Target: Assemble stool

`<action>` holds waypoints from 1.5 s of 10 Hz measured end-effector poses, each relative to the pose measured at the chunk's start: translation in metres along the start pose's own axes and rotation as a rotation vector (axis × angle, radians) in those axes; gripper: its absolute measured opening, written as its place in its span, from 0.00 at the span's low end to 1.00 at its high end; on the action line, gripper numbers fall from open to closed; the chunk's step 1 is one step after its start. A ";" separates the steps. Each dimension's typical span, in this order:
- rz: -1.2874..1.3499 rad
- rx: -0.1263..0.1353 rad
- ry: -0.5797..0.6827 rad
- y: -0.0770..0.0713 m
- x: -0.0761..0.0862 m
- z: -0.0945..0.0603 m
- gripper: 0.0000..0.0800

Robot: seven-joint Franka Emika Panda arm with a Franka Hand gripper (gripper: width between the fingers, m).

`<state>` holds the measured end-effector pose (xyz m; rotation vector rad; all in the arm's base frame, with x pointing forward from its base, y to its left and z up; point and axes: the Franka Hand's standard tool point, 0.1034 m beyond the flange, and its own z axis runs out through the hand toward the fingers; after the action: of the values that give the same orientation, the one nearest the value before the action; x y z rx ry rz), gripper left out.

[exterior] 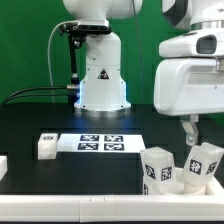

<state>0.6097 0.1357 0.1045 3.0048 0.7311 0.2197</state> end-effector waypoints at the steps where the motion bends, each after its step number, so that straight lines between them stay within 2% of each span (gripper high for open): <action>1: 0.031 0.010 -0.025 0.000 -0.003 0.003 0.81; 2: 0.057 0.034 -0.091 0.002 -0.008 0.008 0.81; 3: 0.060 0.041 -0.121 0.006 -0.004 0.013 0.81; 6: 0.073 0.039 -0.141 0.006 -0.009 0.024 0.81; 8: 0.110 0.036 -0.142 0.007 -0.010 0.024 0.80; 10: 0.213 0.029 -0.145 0.007 -0.010 0.024 0.42; 12: 0.439 0.012 -0.139 0.007 -0.010 0.024 0.42; 14: 0.762 -0.011 -0.133 0.006 -0.020 0.022 0.42; 15: 0.929 0.002 -0.125 0.009 -0.022 0.024 0.42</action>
Offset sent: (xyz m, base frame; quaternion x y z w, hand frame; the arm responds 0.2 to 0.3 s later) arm 0.0028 0.0095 -0.0175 0.0633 -0.0546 0.0314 0.9960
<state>0.5984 0.1172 0.0787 3.0611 -0.7051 0.0432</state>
